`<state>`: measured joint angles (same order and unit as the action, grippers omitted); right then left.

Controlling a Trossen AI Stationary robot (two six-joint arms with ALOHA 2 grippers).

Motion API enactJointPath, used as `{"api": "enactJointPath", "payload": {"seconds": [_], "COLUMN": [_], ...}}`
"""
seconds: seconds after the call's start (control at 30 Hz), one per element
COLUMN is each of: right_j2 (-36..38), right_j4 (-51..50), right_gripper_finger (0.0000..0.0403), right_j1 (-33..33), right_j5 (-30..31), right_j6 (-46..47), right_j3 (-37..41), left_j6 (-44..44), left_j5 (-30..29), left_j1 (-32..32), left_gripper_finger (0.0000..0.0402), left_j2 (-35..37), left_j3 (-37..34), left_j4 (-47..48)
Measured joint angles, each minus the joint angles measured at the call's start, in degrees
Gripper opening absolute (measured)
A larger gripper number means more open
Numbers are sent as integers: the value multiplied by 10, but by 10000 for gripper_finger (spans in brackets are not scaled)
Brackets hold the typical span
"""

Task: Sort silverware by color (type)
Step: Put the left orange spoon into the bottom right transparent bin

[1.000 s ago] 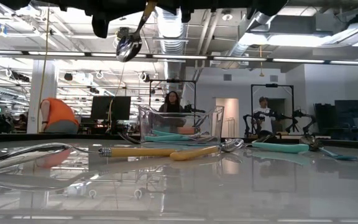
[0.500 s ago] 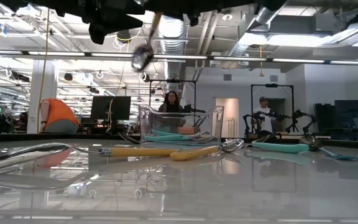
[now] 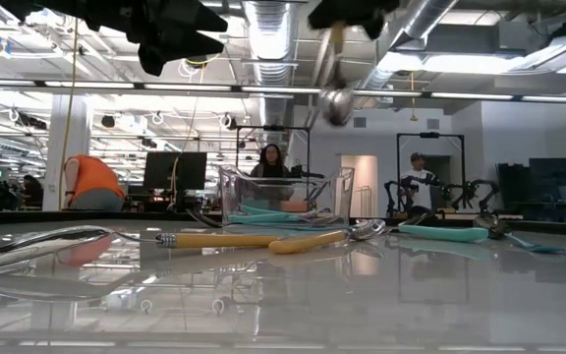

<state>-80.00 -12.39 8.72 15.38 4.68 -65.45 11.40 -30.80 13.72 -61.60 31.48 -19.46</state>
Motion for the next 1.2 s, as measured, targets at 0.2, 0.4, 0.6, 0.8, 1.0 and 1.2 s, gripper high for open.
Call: {"api": "enactJointPath", "payload": {"seconds": [0.2, 0.4, 0.6, 0.8, 1.0, 1.2], "right_j2": [49, 62, 62, 62, 62, 62], "right_j4": [-56, -62, -125, -222, -319, -400], "right_gripper_finger": [45, 45, 45, 45, 45, 45], "right_j1": [65, 126, 181, 218, 243, 269], "right_j5": [0, 0, 0, 0, -2, -5], "right_j6": [64, 124, 260, 374, 461, 551], "right_j3": [0, 0, -8, -45, -102, -132], "left_j6": [0, 0, 0, -6, -6, -11], "left_j5": [0, 0, 0, 0, 0, -1], "left_j1": [0, 0, 0, 0, 0, 0], "left_gripper_finger": [190, 190, 190, 190, 190, 190], "left_j2": [0, 0, 0, 0, 0, 0], "left_j3": [0, 0, 0, 0, 0, 0], "left_j4": [9, 12, 12, 12, 12, 12]}}
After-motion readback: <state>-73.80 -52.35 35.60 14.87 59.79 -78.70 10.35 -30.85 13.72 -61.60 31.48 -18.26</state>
